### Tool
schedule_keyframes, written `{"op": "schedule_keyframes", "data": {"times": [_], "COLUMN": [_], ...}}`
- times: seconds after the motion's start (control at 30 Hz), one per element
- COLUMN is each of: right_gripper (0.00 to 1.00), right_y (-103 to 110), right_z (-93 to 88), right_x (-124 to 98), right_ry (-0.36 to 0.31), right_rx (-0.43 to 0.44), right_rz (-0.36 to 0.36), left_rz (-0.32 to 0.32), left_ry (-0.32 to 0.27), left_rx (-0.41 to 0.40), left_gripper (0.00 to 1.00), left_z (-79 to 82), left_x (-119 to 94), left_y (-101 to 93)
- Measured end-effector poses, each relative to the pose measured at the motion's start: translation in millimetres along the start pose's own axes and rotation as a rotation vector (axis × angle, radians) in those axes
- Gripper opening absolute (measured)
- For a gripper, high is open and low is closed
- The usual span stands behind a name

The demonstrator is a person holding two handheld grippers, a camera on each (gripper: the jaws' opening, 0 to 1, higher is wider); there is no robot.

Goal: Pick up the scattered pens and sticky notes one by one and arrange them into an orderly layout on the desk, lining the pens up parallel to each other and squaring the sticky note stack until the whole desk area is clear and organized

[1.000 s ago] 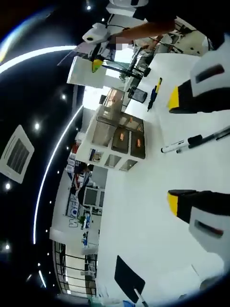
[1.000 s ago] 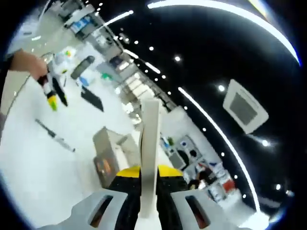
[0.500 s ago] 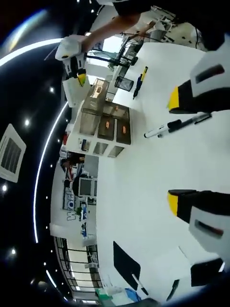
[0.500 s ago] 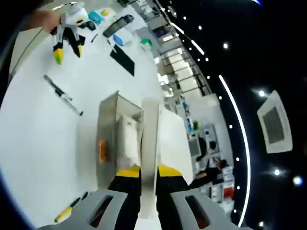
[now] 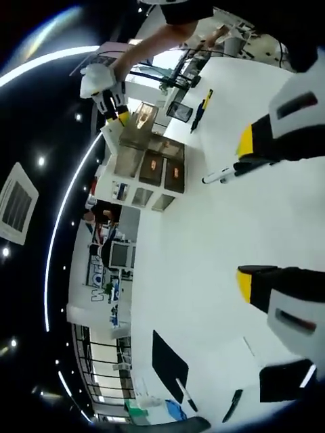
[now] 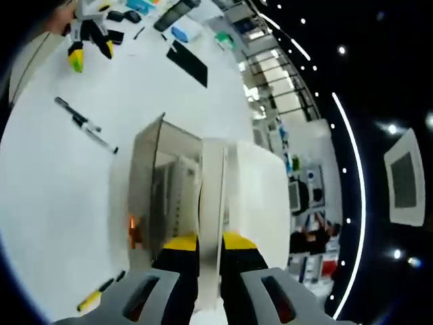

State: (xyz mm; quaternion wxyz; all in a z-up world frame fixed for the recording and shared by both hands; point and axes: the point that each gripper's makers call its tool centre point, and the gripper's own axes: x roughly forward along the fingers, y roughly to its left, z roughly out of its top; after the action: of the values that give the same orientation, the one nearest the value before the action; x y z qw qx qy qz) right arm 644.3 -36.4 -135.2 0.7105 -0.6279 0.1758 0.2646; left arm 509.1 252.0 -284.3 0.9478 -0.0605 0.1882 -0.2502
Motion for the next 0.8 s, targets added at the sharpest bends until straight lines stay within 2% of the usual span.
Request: {"op": "schedule_keyframes", "data": {"times": [0.17,0.4,0.63,0.8], "right_gripper": [0.09,0.09,0.09,0.10], "right_y": [0,0,1,-2], "right_z": [-5.0,-5.2,-5.0,-2.4], "right_x": [11,21,28,27], "right_ry": [0.070,0.121,0.127,0.085], "right_rx": [-0.035,-0.093,-0.149,-0.100], "right_rz": [0.004,0.003,-0.012,0.035], "left_rz": [0.002,-0.009,-0.019,-0.027], "left_ry": [-0.001,0.004,-0.002,0.006], "left_rx": [0.012,0.015,0.027,0.019], "left_gripper": [0.61,0.61,0.61,0.61], "left_z": [3.3,4.7,9.6,4.5], "left_x": [2,10,10,7], "left_y": [3.2,2.0,-5.3,-7.8]}}
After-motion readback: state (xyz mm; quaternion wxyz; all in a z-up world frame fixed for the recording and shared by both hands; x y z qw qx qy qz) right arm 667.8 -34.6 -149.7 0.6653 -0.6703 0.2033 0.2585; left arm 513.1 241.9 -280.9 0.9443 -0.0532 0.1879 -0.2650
